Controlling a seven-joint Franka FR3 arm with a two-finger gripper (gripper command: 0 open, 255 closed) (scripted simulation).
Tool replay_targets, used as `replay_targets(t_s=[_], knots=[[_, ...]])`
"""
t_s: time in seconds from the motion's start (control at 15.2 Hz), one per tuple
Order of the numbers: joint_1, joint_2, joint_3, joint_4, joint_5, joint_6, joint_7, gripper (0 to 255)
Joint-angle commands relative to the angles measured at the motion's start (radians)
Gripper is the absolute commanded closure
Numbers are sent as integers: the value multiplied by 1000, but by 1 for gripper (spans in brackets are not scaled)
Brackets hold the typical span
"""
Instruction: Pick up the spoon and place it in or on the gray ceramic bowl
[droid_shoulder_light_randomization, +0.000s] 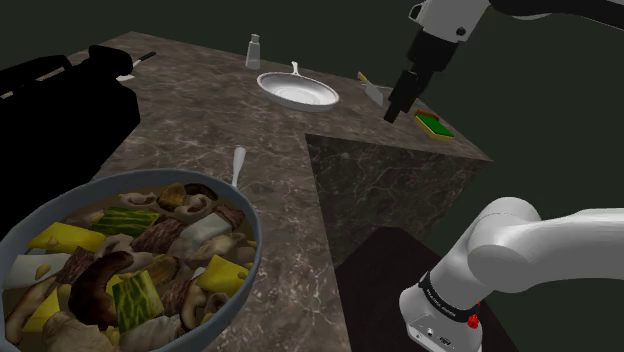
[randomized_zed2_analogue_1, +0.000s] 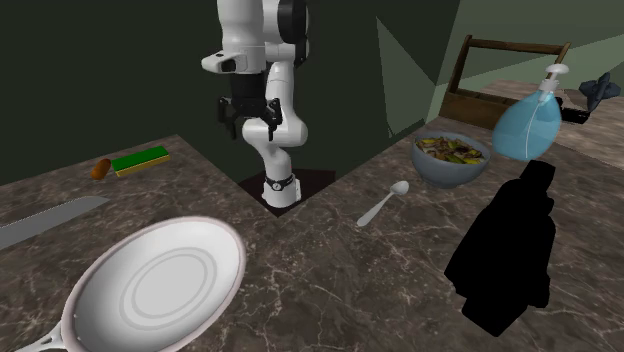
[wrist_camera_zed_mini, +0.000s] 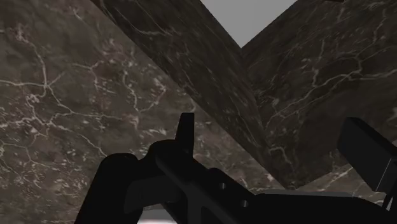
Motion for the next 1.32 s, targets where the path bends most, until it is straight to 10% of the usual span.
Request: replay_targets(t_s=[0.0, 1.25], knots=[[0, 0, 0, 0, 0, 0, 0, 0], [-70, 328, 438, 175, 352, 165, 846, 0]])
